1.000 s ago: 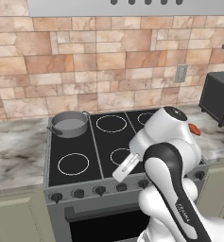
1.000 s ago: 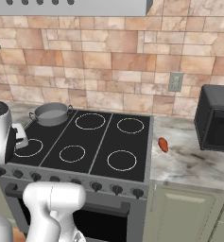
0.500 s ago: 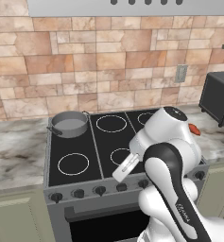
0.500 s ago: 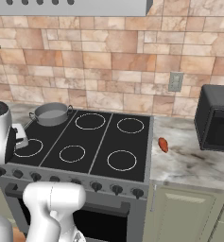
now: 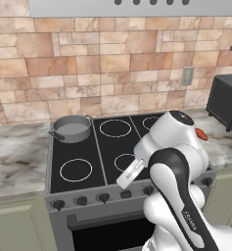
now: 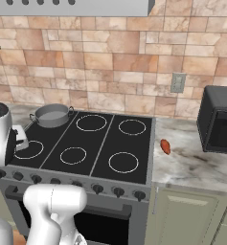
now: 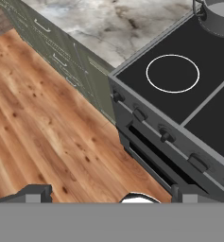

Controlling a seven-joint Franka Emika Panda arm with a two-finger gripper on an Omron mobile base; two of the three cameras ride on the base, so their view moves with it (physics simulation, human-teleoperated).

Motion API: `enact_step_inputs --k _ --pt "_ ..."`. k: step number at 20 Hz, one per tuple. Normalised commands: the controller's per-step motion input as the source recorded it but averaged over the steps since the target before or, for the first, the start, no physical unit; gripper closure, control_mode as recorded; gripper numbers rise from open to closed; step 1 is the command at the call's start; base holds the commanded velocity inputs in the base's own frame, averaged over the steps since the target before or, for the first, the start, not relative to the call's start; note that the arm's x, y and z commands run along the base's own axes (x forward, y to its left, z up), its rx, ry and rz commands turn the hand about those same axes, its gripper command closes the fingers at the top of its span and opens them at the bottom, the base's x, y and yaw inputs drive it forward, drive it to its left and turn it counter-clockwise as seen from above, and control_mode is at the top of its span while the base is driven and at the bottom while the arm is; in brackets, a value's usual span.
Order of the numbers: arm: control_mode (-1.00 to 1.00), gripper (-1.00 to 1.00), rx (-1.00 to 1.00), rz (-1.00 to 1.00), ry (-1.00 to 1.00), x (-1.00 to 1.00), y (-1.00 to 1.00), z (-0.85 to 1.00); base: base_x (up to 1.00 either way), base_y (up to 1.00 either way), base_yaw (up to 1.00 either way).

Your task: Turn on the burner for the pot on the stove. Wait thirty seconds for the pot to heat up. Then add the sweet potato to the pot.

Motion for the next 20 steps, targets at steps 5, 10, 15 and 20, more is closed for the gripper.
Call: enact_step_inputs --k 5,10,15,20 --pt "-1.00 -1.00 0.00 0.00 0.00 0.00 0.00 0.00 0.00 0.00 0.00" --pt "-1.00 -1.00 0.00 0.00 0.00 0.00 0.00 0.00 0.00 0.00 0.00" --pt "-1.00 -1.00 0.00 0.00 0.00 0.00 0.00 0.00 0.00 0.00 0.00" --pt "-1.00 -1.00 0.00 0.00 0.00 0.00 0.00 0.00 0.00 0.00 0.00"
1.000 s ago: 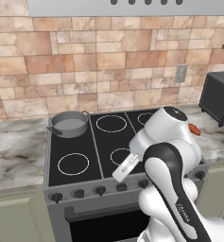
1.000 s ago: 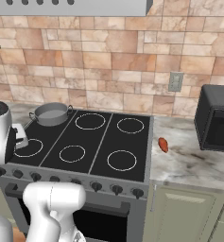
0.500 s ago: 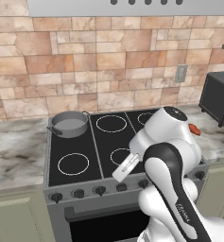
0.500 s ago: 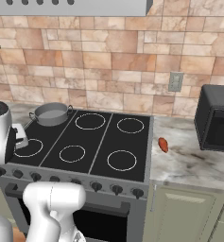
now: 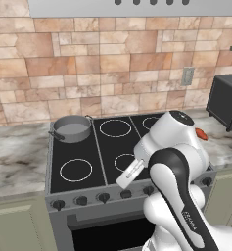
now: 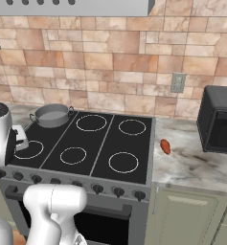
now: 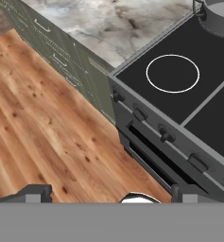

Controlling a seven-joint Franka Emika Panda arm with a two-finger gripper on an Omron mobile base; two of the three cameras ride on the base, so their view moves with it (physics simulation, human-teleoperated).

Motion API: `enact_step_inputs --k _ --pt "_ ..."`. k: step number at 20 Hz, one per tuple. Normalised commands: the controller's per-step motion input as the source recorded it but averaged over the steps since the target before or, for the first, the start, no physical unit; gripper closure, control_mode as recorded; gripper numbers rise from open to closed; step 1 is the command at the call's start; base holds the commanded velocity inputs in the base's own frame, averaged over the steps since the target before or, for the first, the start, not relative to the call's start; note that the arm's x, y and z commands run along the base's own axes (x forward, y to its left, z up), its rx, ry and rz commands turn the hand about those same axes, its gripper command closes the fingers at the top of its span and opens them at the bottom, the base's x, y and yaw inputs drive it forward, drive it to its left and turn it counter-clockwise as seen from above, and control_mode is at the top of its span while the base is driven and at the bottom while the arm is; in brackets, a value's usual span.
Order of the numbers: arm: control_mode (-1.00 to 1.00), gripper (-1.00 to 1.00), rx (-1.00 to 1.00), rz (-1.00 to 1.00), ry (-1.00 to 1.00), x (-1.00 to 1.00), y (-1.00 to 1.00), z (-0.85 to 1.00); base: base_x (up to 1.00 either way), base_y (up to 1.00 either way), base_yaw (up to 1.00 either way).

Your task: Turn on the burner for the pot on the stove. Wait thirty seconds for the pot to heat up. Then add the sweet potato to the pot.

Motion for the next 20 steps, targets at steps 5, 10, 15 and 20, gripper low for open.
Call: enact_step_inputs --k 5,10,15,20 --pt "-1.00 -1.00 0.00 0.00 0.00 0.00 0.00 0.00 0.00 0.00 0.00" --pt "-1.00 -1.00 0.00 0.00 0.00 0.00 0.00 0.00 0.00 0.00 0.00" --pt "-1.00 -1.00 0.00 0.00 0.00 0.00 0.00 0.00 0.00 0.00 0.00" --pt "-1.00 -1.00 0.00 0.00 0.00 0.00 0.00 0.00 0.00 0.00 0.00"
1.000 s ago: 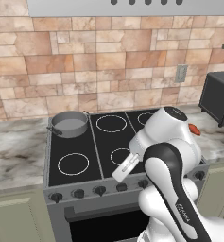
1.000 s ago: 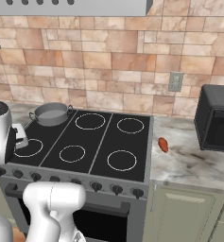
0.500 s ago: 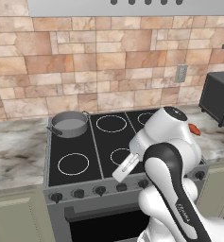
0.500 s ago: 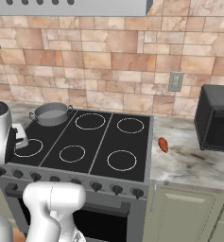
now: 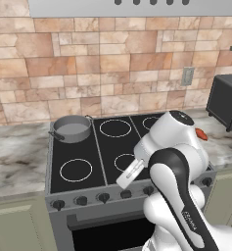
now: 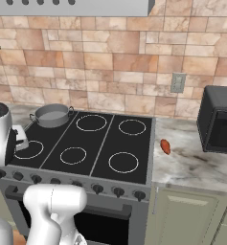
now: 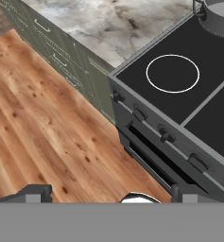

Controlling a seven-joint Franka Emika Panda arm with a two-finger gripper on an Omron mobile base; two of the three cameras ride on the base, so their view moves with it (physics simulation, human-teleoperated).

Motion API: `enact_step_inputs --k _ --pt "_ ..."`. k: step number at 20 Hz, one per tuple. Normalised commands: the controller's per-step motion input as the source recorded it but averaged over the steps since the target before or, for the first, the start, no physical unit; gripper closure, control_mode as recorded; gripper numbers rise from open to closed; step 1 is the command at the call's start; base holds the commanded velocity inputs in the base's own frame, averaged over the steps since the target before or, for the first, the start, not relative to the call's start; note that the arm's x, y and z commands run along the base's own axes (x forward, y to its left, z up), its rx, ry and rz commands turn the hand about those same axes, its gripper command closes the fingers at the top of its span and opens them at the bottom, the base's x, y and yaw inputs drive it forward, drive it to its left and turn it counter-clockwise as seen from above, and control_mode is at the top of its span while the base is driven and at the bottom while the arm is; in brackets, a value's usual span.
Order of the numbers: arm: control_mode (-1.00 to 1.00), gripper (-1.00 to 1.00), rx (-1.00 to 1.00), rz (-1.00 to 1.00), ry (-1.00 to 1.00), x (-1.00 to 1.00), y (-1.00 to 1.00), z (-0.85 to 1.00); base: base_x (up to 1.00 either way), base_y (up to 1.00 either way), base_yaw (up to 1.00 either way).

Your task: Turn on the burner for the pot on the stove. Wait thirty seconds for the pot to heat up. Then add the sweet potato to the pot.

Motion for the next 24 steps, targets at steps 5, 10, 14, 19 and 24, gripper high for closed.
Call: enact_step_inputs --k 5,10,14,19,24 --pt "-1.00 -1.00 0.00 0.00 0.00 0.00 0.00 0.00 0.00 0.00 0.00" --pt "-1.00 -1.00 0.00 0.00 0.00 0.00 0.00 0.00 0.00 0.00 0.00" --pt "-1.00 -1.00 0.00 0.00 0.00 0.00 0.00 0.00 0.00 0.00 0.00" --pt "-1.00 -1.00 0.00 0.00 0.00 0.00 0.00 0.00 0.00 0.00 0.00" --pt "-1.00 -1.00 0.00 0.00 0.00 0.00 0.00 0.00 0.00 0.00 0.00"
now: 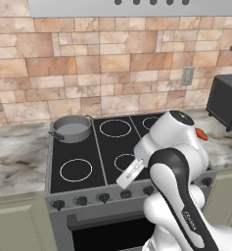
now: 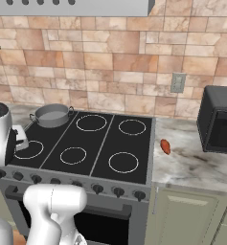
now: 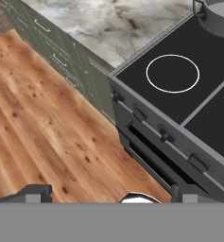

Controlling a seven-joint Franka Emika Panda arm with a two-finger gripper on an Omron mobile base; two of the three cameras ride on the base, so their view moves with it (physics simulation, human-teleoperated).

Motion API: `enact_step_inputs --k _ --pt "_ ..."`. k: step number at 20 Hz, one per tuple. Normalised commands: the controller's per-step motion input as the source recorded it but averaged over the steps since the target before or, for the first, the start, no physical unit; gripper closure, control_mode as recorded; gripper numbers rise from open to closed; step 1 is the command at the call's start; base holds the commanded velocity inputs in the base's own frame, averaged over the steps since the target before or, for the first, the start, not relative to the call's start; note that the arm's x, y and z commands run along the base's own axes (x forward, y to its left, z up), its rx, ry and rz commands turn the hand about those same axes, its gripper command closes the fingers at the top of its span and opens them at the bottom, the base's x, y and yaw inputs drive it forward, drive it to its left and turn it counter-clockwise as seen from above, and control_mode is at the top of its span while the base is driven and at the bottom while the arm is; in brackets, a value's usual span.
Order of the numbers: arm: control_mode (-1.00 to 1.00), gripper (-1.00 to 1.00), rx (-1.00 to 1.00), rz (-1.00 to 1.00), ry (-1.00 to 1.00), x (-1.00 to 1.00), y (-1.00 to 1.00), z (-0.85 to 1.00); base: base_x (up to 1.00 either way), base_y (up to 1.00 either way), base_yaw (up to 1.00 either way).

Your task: Turn on the burner for the pot on the stove. Wait thirty seconds for the pot to heat up. Then add the sweet potato to the pot.

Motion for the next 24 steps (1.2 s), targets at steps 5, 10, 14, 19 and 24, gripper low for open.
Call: enact_step_inputs --k 5,10,14,19,24 --pt "-1.00 -1.00 0.00 0.00 0.00 0.00 0.00 0.00 0.00 0.00 0.00" --pt "-1.00 -1.00 0.00 0.00 0.00 0.00 0.00 0.00 0.00 0.00 0.00" --pt "-1.00 -1.00 0.00 0.00 0.00 0.00 0.00 0.00 0.00 0.00 0.00" --pt "-1.00 -1.00 0.00 0.00 0.00 0.00 0.00 0.00 0.00 0.00 0.00" --pt "-1.00 -1.00 0.00 0.00 0.00 0.00 0.00 0.00 0.00 0.00 0.00"
